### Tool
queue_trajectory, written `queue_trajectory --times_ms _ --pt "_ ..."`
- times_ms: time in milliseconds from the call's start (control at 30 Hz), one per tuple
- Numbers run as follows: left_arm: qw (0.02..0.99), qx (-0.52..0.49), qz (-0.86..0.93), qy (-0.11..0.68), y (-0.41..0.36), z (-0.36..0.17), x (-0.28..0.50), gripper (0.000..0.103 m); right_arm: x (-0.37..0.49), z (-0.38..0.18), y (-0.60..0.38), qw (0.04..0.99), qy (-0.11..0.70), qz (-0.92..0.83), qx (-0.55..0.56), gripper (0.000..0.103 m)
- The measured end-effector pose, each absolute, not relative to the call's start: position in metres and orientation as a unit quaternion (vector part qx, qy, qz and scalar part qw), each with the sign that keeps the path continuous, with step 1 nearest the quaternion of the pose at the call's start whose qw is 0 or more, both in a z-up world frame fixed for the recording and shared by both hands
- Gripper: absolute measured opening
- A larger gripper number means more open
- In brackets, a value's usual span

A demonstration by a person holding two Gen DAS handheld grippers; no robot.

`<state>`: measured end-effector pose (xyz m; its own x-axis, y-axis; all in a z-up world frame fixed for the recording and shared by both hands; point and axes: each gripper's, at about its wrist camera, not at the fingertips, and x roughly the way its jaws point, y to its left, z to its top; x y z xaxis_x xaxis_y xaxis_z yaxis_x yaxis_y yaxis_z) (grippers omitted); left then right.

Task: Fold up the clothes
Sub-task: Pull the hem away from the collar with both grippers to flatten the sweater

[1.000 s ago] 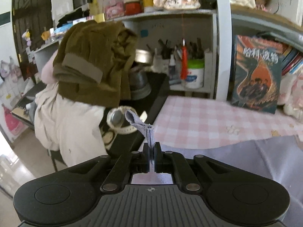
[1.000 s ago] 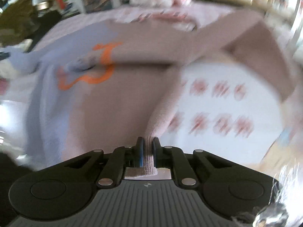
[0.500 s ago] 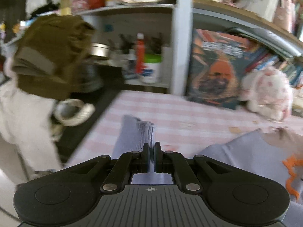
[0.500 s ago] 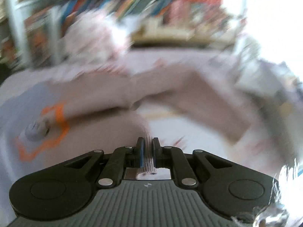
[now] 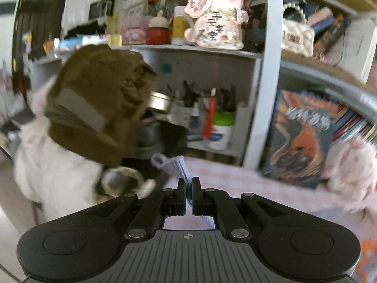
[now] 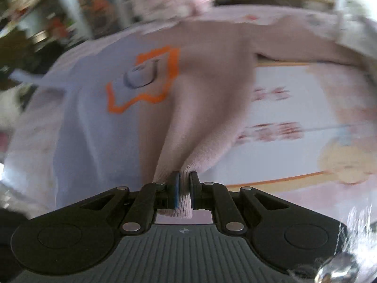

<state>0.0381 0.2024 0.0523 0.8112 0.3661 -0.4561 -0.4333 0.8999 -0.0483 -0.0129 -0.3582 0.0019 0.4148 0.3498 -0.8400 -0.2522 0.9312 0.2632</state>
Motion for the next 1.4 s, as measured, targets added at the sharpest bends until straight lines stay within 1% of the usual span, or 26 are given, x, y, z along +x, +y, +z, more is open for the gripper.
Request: queue_trajectory --times_ms 67,167,233,267,300,333,367,400,467,633,700,767,867,900,933,1033,1067,1133,1267,1400 --pt "0.939 -0.059 0.225 0.252 0.202 0.047 0.031 0.013 -0.011 0.001 -0.357 0.84 0.511 0.175 0.049 0.008" --pt "0.93 -0.042 0.234 0.279 0.19 0.038 0.014 0.022 -0.007 -0.001 -0.356 0.841 0.512 0.168 0.051 0.009" --pt "0.933 -0.04 0.21 0.289 0.17 0.032 -0.001 0.032 -0.005 -0.002 -0.355 0.841 0.513 0.163 0.053 0.009" --pt "0.935 -0.041 0.193 0.295 0.159 0.029 -0.008 0.034 -0.004 -0.003 -0.354 0.841 0.513 0.161 0.053 0.009" --pt "0.936 -0.046 0.162 0.308 0.145 0.025 -0.011 0.039 -0.003 -0.003 -0.354 0.842 0.514 0.158 0.054 0.01" --pt "0.937 -0.051 0.131 0.321 0.132 0.02 -0.014 0.044 -0.002 -0.004 -0.353 0.842 0.514 0.156 0.055 0.013" --pt "0.935 -0.062 0.102 0.335 0.12 0.014 -0.013 0.046 -0.001 -0.004 -0.353 0.842 0.514 0.154 0.055 0.017" --pt "0.932 -0.073 0.073 0.348 0.109 0.009 -0.012 0.047 0.0 -0.005 -0.352 0.842 0.515 0.151 0.056 0.019" --pt "0.925 -0.09 0.029 0.367 0.088 -0.003 -0.008 0.047 0.003 -0.006 -0.356 0.848 0.51 0.134 0.061 0.019" --pt "0.909 -0.094 0.022 0.405 0.059 -0.024 0.016 0.047 0.012 -0.011 -0.369 0.863 0.492 0.083 0.075 0.021" --pt "0.906 -0.085 0.017 0.414 0.05 -0.029 0.024 0.047 0.016 -0.012 -0.375 0.869 0.485 0.062 0.081 0.027" --pt "0.902 -0.072 0.009 0.425 0.042 -0.032 0.032 0.046 0.019 -0.013 -0.38 0.874 0.476 0.045 0.087 0.029" --pt "0.901 -0.043 0.01 0.432 0.032 -0.035 0.041 0.03 0.025 -0.013 -0.386 0.877 0.469 0.034 0.096 0.029" --pt "0.9 -0.037 0.004 0.434 0.031 -0.034 0.044 0.014 0.027 -0.014 -0.386 0.876 0.471 0.033 0.095 0.029" --pt "0.899 -0.033 -0.003 0.436 0.03 -0.033 0.047 0.005 0.028 -0.016 -0.384 0.875 0.474 0.032 0.091 0.029" --pt "0.898 0.011 0.003 0.44 0.03 -0.031 0.058 0.004 0.029 -0.019 -0.377 0.875 0.476 0.017 0.081 0.022" --pt "0.898 0.026 0.006 0.438 0.03 -0.032 0.061 0.004 0.027 -0.02 -0.374 0.875 0.477 0.019 0.084 0.016" --pt "0.898 0.035 0.013 0.438 0.035 -0.032 0.067 0.004 0.023 -0.02 -0.365 0.873 0.48 0.038 0.071 0.013" --pt "0.9 0.035 0.011 0.435 0.039 -0.032 0.068 0.003 0.016 -0.02 -0.344 0.87 0.485 0.081 0.03 0.009" --pt "0.9 0.029 -0.001 0.436 0.031 -0.031 0.068 0.003 0.016 -0.02 -0.354 0.878 0.476 0.049 0.016 0.008"
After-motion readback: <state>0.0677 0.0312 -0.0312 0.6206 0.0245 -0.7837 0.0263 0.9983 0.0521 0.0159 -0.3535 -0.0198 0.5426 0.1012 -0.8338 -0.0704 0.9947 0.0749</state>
